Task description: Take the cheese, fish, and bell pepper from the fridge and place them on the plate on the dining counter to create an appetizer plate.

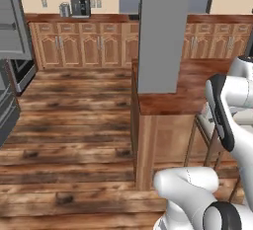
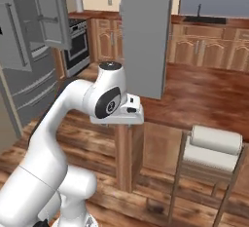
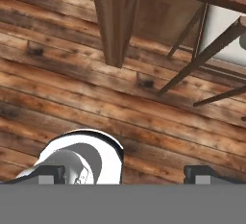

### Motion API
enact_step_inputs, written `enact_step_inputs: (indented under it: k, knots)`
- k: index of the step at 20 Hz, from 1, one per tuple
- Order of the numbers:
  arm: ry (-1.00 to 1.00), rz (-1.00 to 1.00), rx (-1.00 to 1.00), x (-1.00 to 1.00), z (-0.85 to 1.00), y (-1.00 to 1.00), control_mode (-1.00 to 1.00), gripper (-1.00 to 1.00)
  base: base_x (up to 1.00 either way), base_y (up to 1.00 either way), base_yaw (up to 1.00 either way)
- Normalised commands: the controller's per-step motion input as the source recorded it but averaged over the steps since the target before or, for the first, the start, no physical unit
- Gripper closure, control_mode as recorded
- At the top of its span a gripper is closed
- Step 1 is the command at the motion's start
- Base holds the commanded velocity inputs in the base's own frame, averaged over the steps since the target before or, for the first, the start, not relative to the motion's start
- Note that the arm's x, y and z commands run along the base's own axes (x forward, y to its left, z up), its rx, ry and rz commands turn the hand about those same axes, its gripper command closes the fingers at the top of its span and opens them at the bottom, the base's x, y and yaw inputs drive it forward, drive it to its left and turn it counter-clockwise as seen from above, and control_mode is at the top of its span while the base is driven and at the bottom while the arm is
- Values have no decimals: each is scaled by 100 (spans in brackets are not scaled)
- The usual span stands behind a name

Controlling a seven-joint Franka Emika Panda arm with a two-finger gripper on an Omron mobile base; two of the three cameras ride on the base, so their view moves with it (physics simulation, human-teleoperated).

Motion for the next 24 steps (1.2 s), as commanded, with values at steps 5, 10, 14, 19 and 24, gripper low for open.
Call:
enact_step_inputs:
  k: [5, 10, 14, 19, 24]
  knots:
    - [0, 0, 0, 0, 0, 0, 100, -100, 12, 100, 0]
    - [0, 0, 0, 0, 0, 0, 100, -100, 29, 100, 0]
    - [0, 0, 0, 0, 0, 0, 100, -100, 56, 100, 2]
    - [0, 0, 0, 0, 0, 0, 100, -100, 91, 70, 0]
    - [0, 0, 0, 0, 0, 0, 100, -100, 100, 20, -1]
